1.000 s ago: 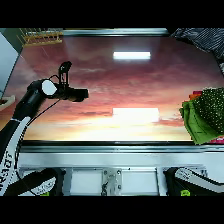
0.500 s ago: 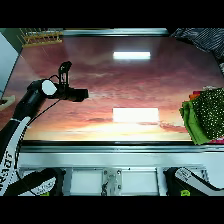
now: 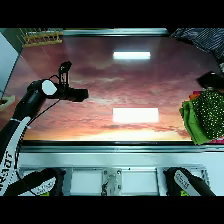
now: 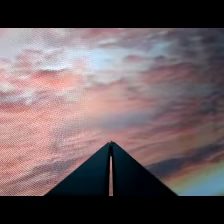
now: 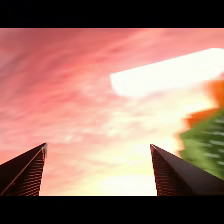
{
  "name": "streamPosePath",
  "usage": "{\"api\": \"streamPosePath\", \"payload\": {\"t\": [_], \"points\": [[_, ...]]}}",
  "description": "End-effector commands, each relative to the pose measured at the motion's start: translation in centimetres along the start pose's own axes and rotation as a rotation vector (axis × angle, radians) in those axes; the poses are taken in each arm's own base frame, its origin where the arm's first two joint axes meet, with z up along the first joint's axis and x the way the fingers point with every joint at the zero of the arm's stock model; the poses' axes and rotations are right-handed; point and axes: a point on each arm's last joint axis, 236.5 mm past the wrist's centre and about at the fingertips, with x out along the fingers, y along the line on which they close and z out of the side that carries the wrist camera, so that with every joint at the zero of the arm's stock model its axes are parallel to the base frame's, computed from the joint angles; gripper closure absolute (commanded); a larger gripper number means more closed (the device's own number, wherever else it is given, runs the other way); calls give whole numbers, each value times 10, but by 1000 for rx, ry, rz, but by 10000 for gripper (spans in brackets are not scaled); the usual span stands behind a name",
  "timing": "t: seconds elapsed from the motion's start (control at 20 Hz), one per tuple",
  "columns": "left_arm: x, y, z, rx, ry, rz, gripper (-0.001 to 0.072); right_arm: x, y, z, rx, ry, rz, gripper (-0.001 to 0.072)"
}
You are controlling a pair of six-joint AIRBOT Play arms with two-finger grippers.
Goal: Fold the clothes and pants, and hang the long-sleeved shirts on hangers.
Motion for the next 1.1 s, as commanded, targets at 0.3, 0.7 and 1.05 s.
{"api": "streamPosePath", "payload": {"t": [0.3, 0.7, 1.05], "points": [[0, 0, 1, 1, -3, 0, 705, 41, 162, -98, -202, 265, 386, 44], [0, 0, 1, 1, -4, -1, 705, 42, 165, -102, -208, 280, 394, 693], [0, 0, 1, 1, -4, 0, 705, 42, 165, -102, -208, 281, 394, 694]]}}
